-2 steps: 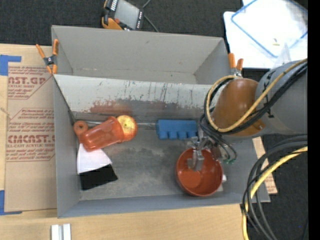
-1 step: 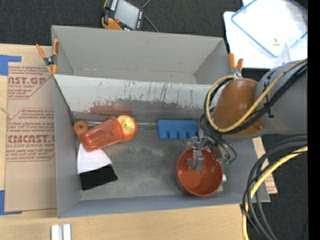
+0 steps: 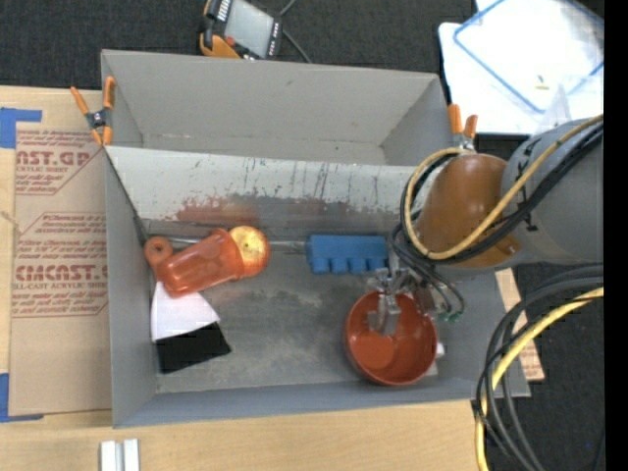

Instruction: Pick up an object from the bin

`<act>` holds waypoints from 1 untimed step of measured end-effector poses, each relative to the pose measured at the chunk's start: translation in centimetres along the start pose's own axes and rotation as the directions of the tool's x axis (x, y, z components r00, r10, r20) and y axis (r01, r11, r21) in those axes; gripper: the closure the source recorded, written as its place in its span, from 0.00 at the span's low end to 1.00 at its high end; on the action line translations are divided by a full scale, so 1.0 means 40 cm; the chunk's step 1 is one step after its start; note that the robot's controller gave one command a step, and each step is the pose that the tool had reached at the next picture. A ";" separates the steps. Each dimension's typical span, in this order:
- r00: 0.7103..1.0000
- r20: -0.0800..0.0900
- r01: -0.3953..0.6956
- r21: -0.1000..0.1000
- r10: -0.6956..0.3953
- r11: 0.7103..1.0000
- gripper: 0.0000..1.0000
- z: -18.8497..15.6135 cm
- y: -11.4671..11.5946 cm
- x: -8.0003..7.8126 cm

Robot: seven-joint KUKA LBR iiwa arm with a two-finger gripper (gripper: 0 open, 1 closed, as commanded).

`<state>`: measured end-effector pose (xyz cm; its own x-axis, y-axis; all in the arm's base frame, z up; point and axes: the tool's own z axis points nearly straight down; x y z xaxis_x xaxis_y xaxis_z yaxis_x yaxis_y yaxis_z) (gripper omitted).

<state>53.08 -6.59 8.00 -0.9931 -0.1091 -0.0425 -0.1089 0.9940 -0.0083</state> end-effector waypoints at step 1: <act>0.993 -0.001 0.121 0.001 -0.121 0.993 1.00 -0.059 0.022 0.000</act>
Offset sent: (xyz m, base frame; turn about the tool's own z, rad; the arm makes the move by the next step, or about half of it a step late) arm 0.0039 -0.0064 0.1340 0.0107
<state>52.87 -5.71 10.35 -0.9728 -0.2282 -0.0406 -0.2279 0.9736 -0.0139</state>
